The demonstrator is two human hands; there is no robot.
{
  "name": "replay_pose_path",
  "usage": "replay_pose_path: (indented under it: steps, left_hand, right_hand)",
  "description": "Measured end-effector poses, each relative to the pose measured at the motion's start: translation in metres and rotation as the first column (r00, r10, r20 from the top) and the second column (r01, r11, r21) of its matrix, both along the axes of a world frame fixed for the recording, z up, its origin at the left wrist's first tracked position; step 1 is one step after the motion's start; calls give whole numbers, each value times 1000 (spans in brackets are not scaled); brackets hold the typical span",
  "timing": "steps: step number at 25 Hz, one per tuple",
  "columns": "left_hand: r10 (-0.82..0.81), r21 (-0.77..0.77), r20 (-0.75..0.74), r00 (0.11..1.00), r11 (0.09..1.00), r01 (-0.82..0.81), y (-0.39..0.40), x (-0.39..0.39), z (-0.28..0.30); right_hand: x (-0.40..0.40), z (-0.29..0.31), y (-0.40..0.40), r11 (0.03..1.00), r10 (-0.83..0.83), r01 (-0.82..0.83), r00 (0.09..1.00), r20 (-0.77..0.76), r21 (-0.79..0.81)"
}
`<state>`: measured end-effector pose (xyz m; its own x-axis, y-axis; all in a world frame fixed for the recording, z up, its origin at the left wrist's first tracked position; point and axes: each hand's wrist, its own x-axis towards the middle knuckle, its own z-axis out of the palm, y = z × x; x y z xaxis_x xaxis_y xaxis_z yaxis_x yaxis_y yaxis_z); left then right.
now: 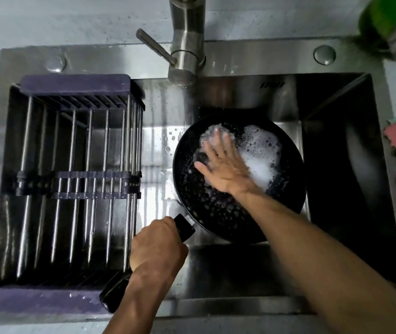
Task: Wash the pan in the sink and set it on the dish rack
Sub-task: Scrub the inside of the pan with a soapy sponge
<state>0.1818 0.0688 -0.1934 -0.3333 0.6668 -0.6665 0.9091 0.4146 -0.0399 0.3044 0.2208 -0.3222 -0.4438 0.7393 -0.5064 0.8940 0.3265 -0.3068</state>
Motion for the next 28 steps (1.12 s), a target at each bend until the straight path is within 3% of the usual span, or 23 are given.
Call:
replay_pose_path:
  steps: [2,4,8,11,15,18,22,25,26,28]
  left_hand:
    - [4,3,-2,1000,1000,-4,1,-3,-3]
    - [-7,-16,-13,1000,1000,7,1,-3,-4]
    - [26,-18,-10,1000,999,-27,-1,-1,-2]
    - [26,-13,-9,1000,1000,-26,2,-1,-1]
    - [40,-9,-15,999,999,-40,3,0,2]
    - [49,-16,-10,999,999,-49,2,-1,2]
    - [39,-20,-11,999,999,-39,3,0,1]
    - [48,-37,-15,999,998,-48,4,0,1]
    - [44,-37,-19,999,998,-45,5,0,1]
    - [31,-27,-19,999,999,-31,4,1,0]
  right_hand:
    - [55,-1,33,994,55,-76,968,243,75]
    - [96,9,22,995,81,-98,927,366,28]
    - [119,46,-56,950,165,-73,943,289,-303]
    - [123,70,-68,969,172,-88,913,370,-231]
    - [117,88,-80,908,145,-61,974,176,-414]
    - [132,74,-69,987,76,-28,949,306,-158]
    - [112,65,-97,920,97,-34,985,143,-390]
    - [126,72,-63,972,32,29,966,256,-233]
    - [126,75,-63,965,47,10,975,215,-261]
    - [101,96,-92,884,10,-6,1000,6,-468]
